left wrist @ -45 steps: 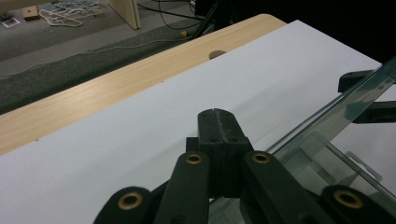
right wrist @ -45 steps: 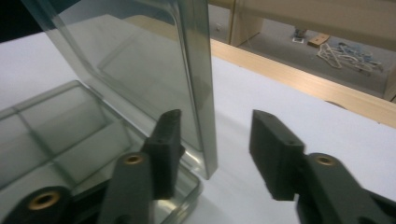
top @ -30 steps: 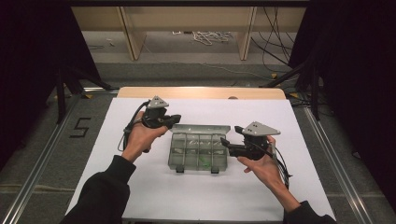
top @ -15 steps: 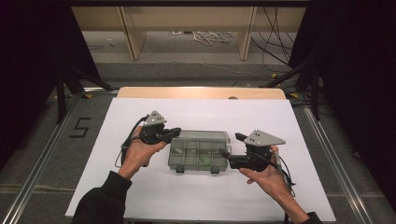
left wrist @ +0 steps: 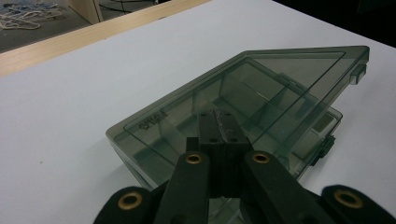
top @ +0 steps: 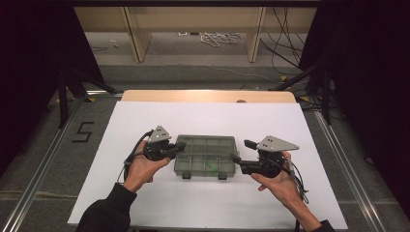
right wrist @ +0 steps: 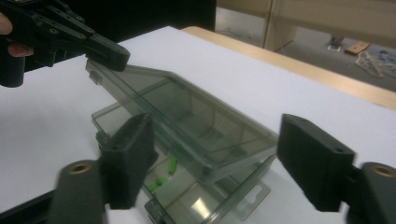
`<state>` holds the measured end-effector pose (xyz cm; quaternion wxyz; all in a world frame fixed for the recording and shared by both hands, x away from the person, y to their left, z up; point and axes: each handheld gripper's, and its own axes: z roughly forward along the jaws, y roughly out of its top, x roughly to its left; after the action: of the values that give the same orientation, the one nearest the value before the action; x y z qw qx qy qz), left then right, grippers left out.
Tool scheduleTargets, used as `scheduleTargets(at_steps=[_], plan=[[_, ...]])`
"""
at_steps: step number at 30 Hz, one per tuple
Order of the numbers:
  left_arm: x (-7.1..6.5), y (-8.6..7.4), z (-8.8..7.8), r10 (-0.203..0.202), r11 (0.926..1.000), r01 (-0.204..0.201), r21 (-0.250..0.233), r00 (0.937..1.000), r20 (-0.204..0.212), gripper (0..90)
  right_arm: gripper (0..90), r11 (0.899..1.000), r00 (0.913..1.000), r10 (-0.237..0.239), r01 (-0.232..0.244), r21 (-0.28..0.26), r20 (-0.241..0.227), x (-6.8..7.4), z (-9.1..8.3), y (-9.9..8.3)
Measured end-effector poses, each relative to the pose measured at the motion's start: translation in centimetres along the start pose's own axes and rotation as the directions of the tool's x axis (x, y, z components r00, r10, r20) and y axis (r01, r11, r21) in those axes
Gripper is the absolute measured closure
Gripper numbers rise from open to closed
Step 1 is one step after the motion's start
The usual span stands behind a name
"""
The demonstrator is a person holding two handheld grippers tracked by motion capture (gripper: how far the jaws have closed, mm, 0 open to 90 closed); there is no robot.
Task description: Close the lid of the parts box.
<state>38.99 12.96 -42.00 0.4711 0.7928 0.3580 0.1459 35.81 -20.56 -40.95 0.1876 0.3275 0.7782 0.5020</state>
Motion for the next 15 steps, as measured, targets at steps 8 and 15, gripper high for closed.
scheduleTargets(at_steps=[8, 15], plan=[[-0.1, -1.0, -0.5, 0.002, 1.0000, -0.002, -0.002, 1.0000, 0.006, 89.9, 50.4, 0.999, 0.9987, 0.040, -0.039, 0.025, -0.031, -0.9, 0.8, -1.1], [-0.3, -1.6, -0.8, -0.012, 0.9999, 0.012, -0.008, 0.9999, 0.007, 89.9, 63.4, 0.999, 0.9994, 0.016, -0.015, 0.035, -0.032, -0.8, 0.9, -1.2]])
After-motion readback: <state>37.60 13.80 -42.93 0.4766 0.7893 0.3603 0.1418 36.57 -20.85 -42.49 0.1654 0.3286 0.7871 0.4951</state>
